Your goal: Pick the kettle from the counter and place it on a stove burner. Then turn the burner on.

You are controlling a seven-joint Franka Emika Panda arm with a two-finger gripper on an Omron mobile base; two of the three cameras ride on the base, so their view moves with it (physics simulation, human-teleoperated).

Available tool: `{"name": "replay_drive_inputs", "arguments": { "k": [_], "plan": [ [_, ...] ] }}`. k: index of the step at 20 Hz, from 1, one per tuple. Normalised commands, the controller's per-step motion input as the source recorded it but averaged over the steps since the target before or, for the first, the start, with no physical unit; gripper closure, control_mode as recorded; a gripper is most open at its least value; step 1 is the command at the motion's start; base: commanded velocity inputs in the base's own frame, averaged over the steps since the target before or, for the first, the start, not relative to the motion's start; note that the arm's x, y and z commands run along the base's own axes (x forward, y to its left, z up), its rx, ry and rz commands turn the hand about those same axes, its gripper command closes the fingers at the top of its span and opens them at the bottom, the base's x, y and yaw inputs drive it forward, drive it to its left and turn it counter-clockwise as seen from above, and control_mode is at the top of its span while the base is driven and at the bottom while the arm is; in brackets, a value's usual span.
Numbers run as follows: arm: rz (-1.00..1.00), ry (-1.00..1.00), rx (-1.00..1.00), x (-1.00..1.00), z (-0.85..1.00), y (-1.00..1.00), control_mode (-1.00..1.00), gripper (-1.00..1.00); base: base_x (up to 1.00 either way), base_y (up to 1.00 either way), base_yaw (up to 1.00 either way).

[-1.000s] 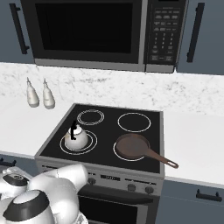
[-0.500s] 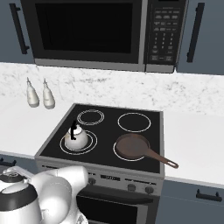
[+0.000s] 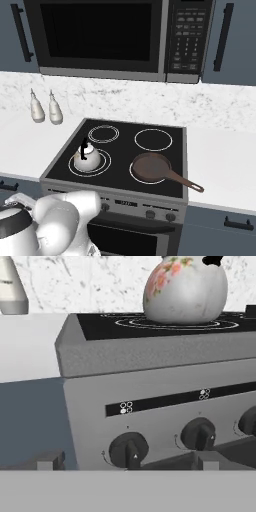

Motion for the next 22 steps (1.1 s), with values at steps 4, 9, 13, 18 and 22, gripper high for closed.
{"name": "replay_drive_inputs", "arguments": {
  "k": [4, 9, 13, 18, 22],
  "plan": [
    [0.0, -0.1, 0.0, 0.0, -0.02, -0.08, -1.0, -1.0, 0.0, 0.0, 0.0],
    [0.0, -0.02, 0.0, 0.07, -0.14, -0.21, -1.0, -1.0, 0.0, 0.0, 0.0],
    [0.0, 0.0, 0.0, 0.41, -0.02, -0.36, -1.0, -1.0, 0.0, 0.0, 0.0],
    [0.0, 0.01, 0.0, 0.45, 0.0, -0.16, -1.0, -1.0, 0.0, 0.0, 0.0],
    [0.02, 0.0, 0.0, 0.23, -0.1, 0.0, -1.0, -1.0, 0.0, 0.0, 0.0]
  ]
}}
